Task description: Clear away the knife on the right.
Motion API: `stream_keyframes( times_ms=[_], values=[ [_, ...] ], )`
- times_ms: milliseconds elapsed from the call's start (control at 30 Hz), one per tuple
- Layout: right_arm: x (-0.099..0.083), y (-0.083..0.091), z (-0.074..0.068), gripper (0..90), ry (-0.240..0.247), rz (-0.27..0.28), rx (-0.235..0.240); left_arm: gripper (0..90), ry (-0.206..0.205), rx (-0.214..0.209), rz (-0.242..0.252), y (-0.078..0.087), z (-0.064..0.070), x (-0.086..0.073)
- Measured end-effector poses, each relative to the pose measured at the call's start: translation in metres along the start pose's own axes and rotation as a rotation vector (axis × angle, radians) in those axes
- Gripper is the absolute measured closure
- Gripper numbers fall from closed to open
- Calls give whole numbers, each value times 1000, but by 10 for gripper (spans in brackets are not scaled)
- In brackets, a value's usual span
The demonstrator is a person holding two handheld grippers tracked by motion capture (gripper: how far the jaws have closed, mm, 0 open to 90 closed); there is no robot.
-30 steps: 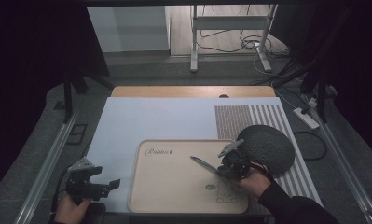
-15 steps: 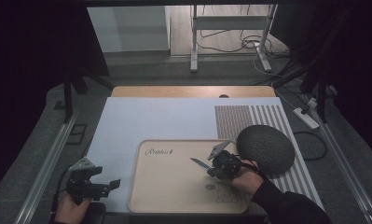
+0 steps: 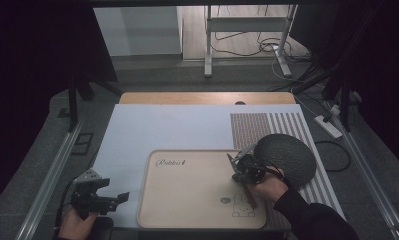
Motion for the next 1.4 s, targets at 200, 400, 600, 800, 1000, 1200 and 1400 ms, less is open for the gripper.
stream_keyframes(
  times_ms=[200, 400, 600, 800, 1000, 1200, 1400],
  values=[
    [-10, 7, 8, 895, -41, -6, -1, 39, -1, 0, 0, 0, 0, 0],
    [-23, 15, 14, 895, -71, -17, 4, 39, -1, 0, 2, 0, 0, 0],
    [-33, 21, 19, 895, -104, -21, 9, 40, -1, -1, 2, 0, 0, 0],
    [-32, 20, 18, 886, -98, -16, 14, 40, -1, 0, 2, 0, 0, 0],
    [-24, 24, 15, 798, -72, 42, -1, 40, 0, 0, 1, 0, 0, 0],
    [-21, 29, 15, 669, -53, 79, -37, 40, 1, -1, 2, 0, 0, 0],
    [-18, 34, 15, 560, -56, 115, -59, 39, 1, -1, 1, 0, 0, 0]
  ],
)
Point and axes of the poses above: each handheld gripper's, and its own axes: y roughly backward along the jaws, x roughly out of its top, z roughly to its right, the point moved 5 cm from there along -y, roughly forward along the jaws, and after that the axes turned 1 degree about z, right-handed, at the moved point
